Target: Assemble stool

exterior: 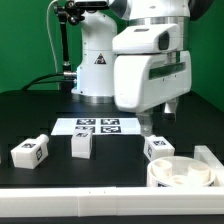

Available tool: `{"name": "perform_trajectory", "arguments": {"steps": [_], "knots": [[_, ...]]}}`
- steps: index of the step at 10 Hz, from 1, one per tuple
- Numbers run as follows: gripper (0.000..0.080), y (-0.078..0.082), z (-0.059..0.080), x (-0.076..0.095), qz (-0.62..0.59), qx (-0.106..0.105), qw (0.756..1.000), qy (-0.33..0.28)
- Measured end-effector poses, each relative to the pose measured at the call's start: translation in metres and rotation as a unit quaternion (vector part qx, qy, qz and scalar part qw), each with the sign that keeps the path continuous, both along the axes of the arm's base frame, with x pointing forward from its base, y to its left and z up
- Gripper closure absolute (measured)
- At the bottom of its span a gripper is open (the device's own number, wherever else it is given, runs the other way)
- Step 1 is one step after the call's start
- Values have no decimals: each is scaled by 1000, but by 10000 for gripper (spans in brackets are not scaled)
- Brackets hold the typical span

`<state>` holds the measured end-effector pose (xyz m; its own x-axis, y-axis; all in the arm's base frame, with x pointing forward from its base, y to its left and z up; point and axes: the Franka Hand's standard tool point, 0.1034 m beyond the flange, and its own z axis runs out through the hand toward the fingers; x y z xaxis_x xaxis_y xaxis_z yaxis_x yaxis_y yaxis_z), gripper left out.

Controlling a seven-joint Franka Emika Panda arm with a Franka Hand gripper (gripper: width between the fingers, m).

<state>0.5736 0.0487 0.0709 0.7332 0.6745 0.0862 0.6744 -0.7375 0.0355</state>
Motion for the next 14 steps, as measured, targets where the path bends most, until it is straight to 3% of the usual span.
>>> {"name": "perform_trajectory", "arguments": {"steps": [1, 2, 3, 10, 11, 14], "knots": [[151, 0, -6, -1, -76, 9, 997, -11], [151, 7, -19, -12, -139, 17, 990, -7], [151, 3, -25, -11, -175, 26, 984, -5], [151, 6, -25, -9, -366, 65, 928, 3], [151, 16, -23, -11, -435, 71, 898, 13], [151, 21, -23, -14, -436, 65, 897, 27]]}}
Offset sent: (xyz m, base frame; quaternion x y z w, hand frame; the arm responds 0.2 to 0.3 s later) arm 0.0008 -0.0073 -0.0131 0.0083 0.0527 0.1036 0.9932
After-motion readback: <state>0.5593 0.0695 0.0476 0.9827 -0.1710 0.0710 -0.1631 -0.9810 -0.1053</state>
